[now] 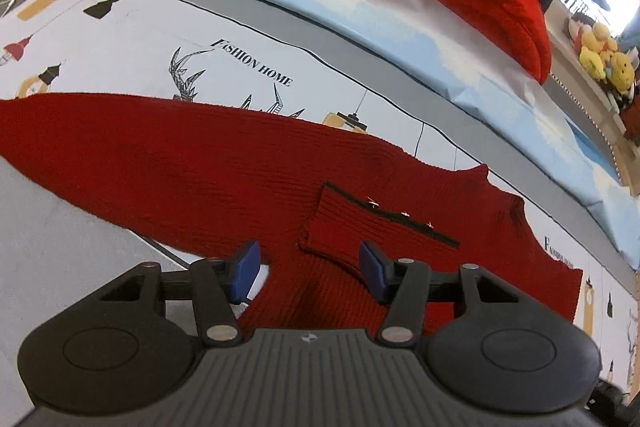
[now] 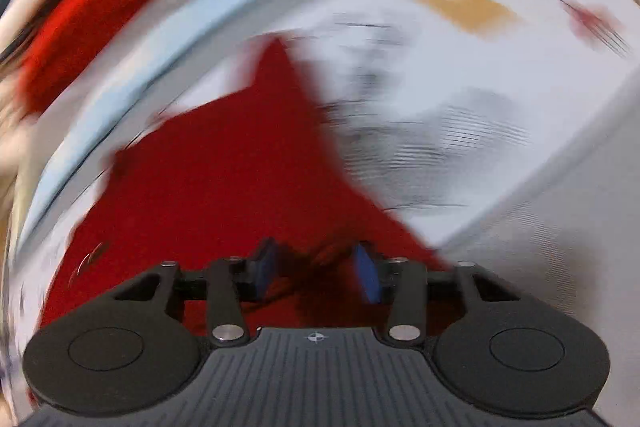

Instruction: Fold small clothes

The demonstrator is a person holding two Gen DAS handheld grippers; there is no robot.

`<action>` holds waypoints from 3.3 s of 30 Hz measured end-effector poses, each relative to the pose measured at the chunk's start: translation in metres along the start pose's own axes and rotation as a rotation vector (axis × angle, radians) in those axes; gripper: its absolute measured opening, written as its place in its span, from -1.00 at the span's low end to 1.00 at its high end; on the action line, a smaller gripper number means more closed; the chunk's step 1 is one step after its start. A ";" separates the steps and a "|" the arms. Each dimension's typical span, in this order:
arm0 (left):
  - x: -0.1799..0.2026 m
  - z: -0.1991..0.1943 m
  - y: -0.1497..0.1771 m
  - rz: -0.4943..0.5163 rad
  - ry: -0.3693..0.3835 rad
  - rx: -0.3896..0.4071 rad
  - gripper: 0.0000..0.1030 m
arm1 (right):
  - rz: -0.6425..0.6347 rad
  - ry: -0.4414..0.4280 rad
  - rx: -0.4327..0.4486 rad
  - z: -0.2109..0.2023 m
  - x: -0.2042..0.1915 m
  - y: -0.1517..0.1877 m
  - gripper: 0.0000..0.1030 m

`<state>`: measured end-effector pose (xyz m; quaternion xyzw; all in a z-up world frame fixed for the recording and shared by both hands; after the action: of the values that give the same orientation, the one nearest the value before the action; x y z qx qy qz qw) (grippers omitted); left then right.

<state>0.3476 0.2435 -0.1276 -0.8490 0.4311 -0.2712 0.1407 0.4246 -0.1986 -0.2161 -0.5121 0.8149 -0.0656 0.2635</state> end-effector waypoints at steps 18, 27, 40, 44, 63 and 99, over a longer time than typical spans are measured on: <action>0.007 0.005 -0.001 0.012 0.006 0.003 0.17 | 0.300 -0.040 -0.013 -0.018 0.042 -0.006 -0.55; 0.003 0.005 -0.001 0.010 -0.002 0.005 0.17 | -0.046 -0.137 0.140 -0.050 -0.018 -0.017 -0.22; -0.016 -0.009 -0.010 -0.022 0.012 0.012 0.17 | 0.048 0.050 -0.071 -0.006 0.025 0.002 0.01; -0.029 -0.019 -0.017 -0.051 0.016 0.025 0.17 | -0.049 0.042 0.014 -0.041 -0.001 -0.007 0.02; -0.062 -0.059 -0.024 -0.010 -0.030 0.122 -0.93 | -0.400 -0.121 0.197 -0.143 -0.084 0.009 0.07; -0.324 -0.001 -0.046 -0.703 -0.152 0.066 -0.62 | -0.381 -0.029 0.133 -0.106 -0.082 -0.003 0.01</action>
<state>0.2211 0.5319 -0.2148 -0.9581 0.0920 -0.2530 0.0978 0.4021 -0.1465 -0.0946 -0.6395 0.6932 -0.1604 0.2911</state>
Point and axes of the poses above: each gripper's, at about its wrist camera, not at the fingertips, and z roughly the way its jaws point, x to its right, y to its underside, the point moved 10 cm from there along z, roughly the way its jaws point, and after that the axes turned 6 degrees about y, right-handed, at the moved point
